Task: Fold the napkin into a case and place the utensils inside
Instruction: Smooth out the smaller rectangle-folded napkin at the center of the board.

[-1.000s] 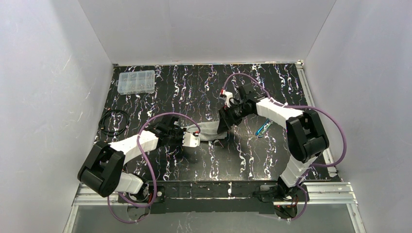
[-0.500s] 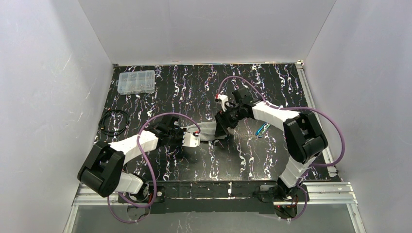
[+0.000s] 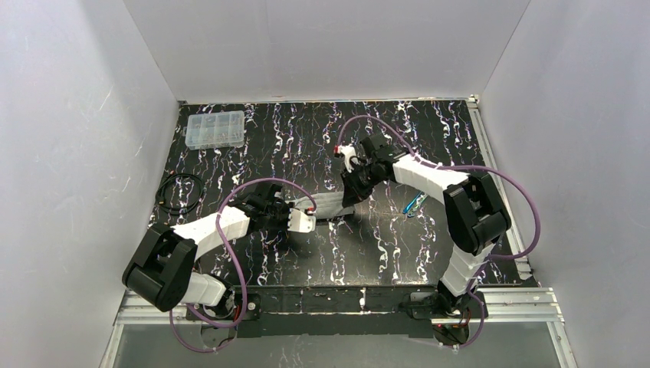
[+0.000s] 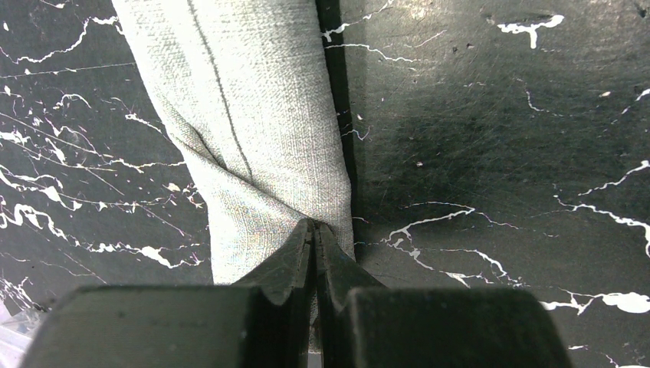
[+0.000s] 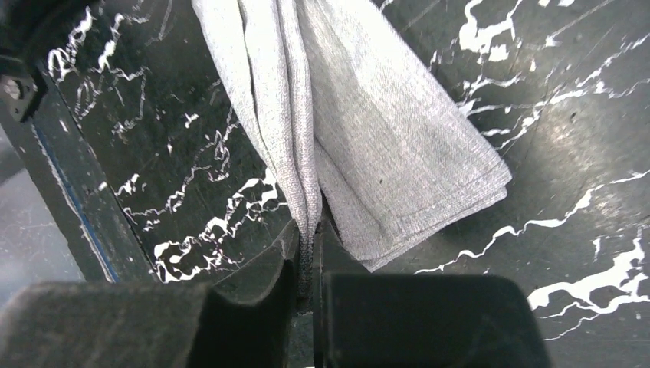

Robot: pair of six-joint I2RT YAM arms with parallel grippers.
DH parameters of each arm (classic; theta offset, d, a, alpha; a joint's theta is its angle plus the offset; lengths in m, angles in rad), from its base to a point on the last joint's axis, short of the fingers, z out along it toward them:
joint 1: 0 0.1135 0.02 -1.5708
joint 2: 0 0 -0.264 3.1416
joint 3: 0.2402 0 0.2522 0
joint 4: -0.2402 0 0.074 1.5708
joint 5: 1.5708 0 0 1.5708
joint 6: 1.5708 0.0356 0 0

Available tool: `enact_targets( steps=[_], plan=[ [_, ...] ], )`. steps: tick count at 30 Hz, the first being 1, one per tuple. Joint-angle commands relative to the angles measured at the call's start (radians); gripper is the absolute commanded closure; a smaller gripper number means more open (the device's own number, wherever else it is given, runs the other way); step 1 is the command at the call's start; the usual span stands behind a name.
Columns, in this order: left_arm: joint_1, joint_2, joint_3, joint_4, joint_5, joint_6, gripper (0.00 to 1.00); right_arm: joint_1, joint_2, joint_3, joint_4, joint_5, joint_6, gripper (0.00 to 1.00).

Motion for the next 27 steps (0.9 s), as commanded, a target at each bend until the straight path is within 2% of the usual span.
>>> enact_targets(
  steps=[1, 7, 11, 18, 27],
  plan=[
    [-0.012, 0.015, -0.048, -0.128, 0.034, 0.005, 1.00, 0.001, 0.019, 0.120, -0.085, -0.031, -0.003, 0.88],
    [-0.016, 0.008, -0.053, -0.136, 0.035, 0.026, 1.00, -0.012, 0.245, 0.334, -0.337, -0.083, -0.045, 0.88],
    [-0.017, -0.003, -0.052, -0.154, 0.036, 0.043, 1.00, -0.035, 0.383, 0.421, -0.429, -0.090, -0.011, 0.95],
    [-0.017, -0.017, -0.009, -0.235, 0.041, 0.047, 0.98, -0.093, 0.394, 0.401, -0.405, -0.056, 0.041, 0.94],
    [-0.017, -0.054, -0.008, -0.297, 0.077, 0.102, 0.95, -0.106, 0.450, 0.420, -0.405, -0.134, 0.041, 0.89]
  ],
)
